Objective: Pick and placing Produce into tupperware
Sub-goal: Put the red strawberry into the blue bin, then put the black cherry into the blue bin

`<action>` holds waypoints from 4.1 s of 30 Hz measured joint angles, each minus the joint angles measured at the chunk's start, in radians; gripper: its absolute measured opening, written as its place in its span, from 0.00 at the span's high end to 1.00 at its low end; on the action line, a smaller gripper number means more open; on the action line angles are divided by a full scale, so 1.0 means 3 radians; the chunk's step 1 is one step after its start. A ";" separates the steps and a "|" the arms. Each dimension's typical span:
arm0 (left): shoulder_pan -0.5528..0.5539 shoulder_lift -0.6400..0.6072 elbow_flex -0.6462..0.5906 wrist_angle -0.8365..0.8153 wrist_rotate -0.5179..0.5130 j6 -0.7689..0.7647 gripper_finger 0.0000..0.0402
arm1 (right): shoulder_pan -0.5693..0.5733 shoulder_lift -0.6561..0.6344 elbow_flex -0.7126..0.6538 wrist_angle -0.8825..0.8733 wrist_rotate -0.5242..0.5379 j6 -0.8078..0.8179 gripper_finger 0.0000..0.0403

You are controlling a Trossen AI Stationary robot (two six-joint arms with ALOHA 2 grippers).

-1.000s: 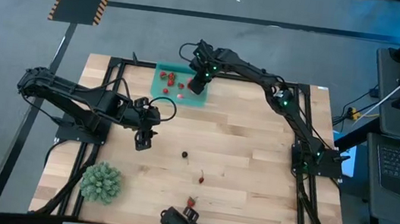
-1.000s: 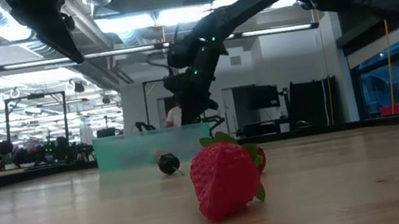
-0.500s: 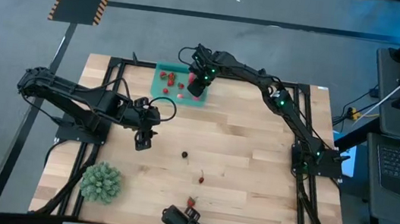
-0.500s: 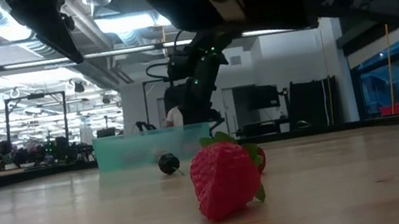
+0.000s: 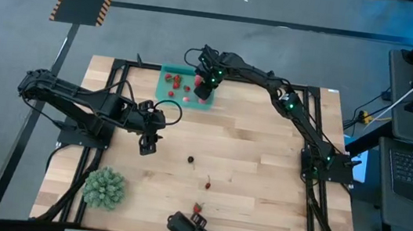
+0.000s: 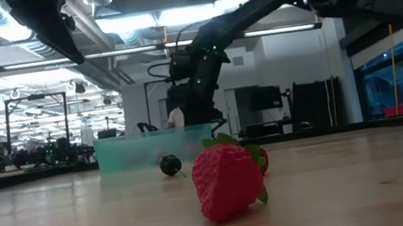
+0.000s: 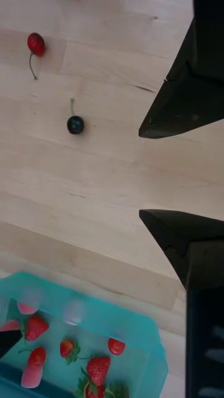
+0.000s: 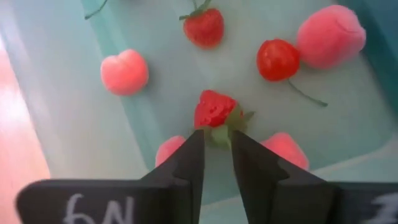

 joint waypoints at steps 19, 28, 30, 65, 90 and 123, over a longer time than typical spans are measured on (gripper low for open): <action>0.0000 0.0000 0.0000 0.0002 0.0000 -0.0007 0.53 | 0.0148 -0.1138 0.0039 -0.1111 -0.0056 -0.0395 0.71; -0.0001 -0.0001 0.0000 0.0005 0.0016 -0.0113 0.53 | 0.0523 -0.1547 -0.0043 -0.1960 -0.0060 -0.0717 0.75; -0.0001 -0.0001 0.0000 0.0036 0.0088 -0.0113 0.53 | 0.0598 -0.1699 -0.0179 -0.1949 -0.0061 -0.0721 0.75; 0.0126 0.2011 0.0001 0.2000 0.0704 0.1137 0.53 | 0.1492 -0.5168 -0.4401 0.0332 0.0004 0.0794 0.75; 0.0147 0.2267 0.0001 0.2103 0.0547 0.1233 0.53 | 0.1492 -0.5165 -0.4436 0.0376 0.0005 0.0788 0.75; 0.0148 0.1933 0.0001 0.2162 0.0601 0.1197 0.74 | 0.1490 -0.5165 -0.4436 0.0372 0.0007 0.0793 0.75</action>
